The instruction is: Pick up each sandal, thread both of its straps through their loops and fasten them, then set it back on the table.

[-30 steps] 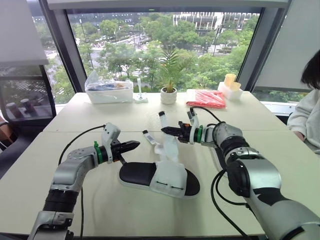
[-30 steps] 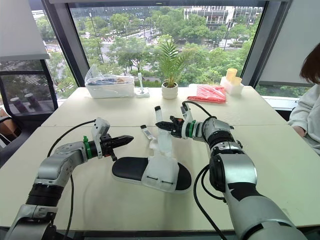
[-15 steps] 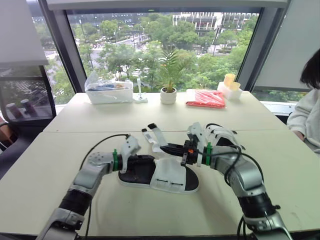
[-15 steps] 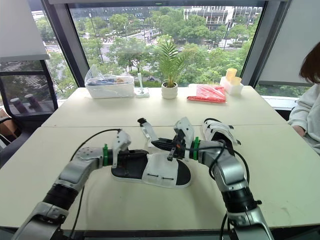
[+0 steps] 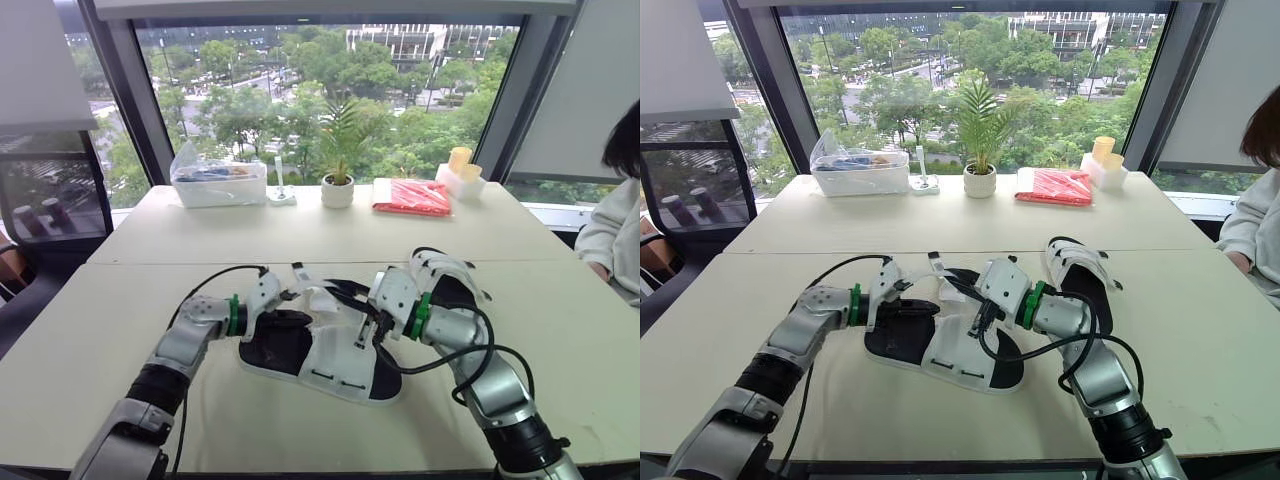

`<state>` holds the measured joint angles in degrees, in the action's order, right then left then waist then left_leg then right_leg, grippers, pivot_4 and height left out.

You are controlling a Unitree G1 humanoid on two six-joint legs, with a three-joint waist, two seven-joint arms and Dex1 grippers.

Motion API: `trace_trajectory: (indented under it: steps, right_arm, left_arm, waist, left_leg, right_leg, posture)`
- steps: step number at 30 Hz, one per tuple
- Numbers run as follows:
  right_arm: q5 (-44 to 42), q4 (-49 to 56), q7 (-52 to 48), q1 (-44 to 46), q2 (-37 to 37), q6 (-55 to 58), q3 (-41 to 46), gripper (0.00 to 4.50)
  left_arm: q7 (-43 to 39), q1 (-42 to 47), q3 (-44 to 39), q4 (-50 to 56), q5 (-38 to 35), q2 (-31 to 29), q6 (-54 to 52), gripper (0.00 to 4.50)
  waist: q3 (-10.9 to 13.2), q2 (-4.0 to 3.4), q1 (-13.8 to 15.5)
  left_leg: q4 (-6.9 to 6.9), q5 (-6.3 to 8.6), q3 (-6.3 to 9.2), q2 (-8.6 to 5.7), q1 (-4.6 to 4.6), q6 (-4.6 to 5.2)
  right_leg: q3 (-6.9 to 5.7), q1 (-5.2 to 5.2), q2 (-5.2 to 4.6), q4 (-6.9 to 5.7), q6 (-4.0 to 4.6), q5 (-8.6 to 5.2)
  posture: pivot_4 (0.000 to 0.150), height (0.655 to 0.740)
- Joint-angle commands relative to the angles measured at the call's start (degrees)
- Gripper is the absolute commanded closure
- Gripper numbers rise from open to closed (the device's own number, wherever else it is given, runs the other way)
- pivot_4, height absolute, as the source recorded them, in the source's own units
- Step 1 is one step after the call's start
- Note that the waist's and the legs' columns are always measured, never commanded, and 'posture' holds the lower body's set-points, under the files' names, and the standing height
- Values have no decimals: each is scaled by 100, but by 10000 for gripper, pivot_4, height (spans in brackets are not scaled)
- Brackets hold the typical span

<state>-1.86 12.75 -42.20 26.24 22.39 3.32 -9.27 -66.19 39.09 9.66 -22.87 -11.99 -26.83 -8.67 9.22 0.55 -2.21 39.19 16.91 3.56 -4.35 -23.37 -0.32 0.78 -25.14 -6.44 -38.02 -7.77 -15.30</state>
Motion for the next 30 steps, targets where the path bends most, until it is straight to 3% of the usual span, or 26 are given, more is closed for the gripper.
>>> trace_trajectory:
  steps: [1, 5, 7, 9, 15, 18, 23, 27, 30]
  right_arm:
    - [-83, 222, 87, 53, -20, 145, 3, 44658]
    - [-324, 25, 47, 101, -35, 1268, -20, 44658]
    - [-478, -324, 243, 311, -208, 1965, 108, 39125]
    - [-761, -756, 648, 683, -541, 2645, 470, 31107]
    - [-873, -2459, 2209, 1946, -1003, 3903, 1516, 335]
    - [-1066, -2957, 2821, 2347, -1056, 4667, 2105, 335]
    - [-1363, -2891, 3228, 2459, -967, 6180, 2622, 335]
    - [-1610, -2212, 2912, 2319, -751, 6496, 2553, 335]
    - [-1917, -965, 2156, 1904, -66, 6455, 2199, 335]
  left_arm:
    - [-94, -17, -183, 383, -182, -101, -171, 45000]
    - [-85, -78, -189, 507, -187, -148, -240, 45000]
    - [-72, -89, -196, 537, -176, -154, -254, 45000]
    - [-54, -102, -201, 566, -175, -156, -264, 45000]
    - [-9, -121, -200, 605, -165, -144, -270, 45000]
    - [12, -138, -180, 625, -162, -115, -273, 45000]
    - [28, -145, -149, 596, -151, -57, -247, 45000]
    - [18, -144, -131, 554, -123, -7, -209, 45000]
    - [10, -114, -142, 536, -137, 23, -224, 45000]
  waist:
    - [0, 0, 2]
    - [0, 0, 16]
    - [0, 0, 13]
    - [0, 0, -3]
    - [0, 0, 1]
    - [0, -1, 5]
    - [0, -1, -24]
    - [0, -2, -38]
    - [0, -3, -16]
  left_leg:
    - [0, 0, 0, 0, 0, 0]
    - [2, 0, 1, 0, 1, 0]
    - [2, 0, 1, 0, 2, 0]
    - [2, 0, 2, 1, 3, 0]
    - [-2, -1, 6, 3, 4, -1]
    - [-7, -1, 7, 2, 3, -1]
    - [-9, -1, 6, 1, 2, -1]
    - [-9, 0, 3, 1, 2, 0]
    - [-9, 0, 1, 1, 0, 1]
  right_leg:
    - [0, 0, 0, 0, 0, 0]
    - [0, 6, 0, 1, 0, 0]
    - [0, 6, 0, 0, 0, 0]
    - [0, 6, 1, 0, 0, 0]
    - [1, 3, 2, -3, 1, 0]
    - [1, 3, -1, 0, 1, 0]
    - [2, 2, -3, 0, 1, 0]
    - [4, -2, -2, -4, 1, 0]
    - [5, -6, -1, -5, 1, 0]
  posture:
    - [1500, 7374]
    - [1500, 7374]
    - [1500, 7374]
    - [1500, 7374]
    - [1500, 7374]
    - [1500, 7374]
    - [1500, 7374]
    - [1500, 7374]
    - [1500, 7374]
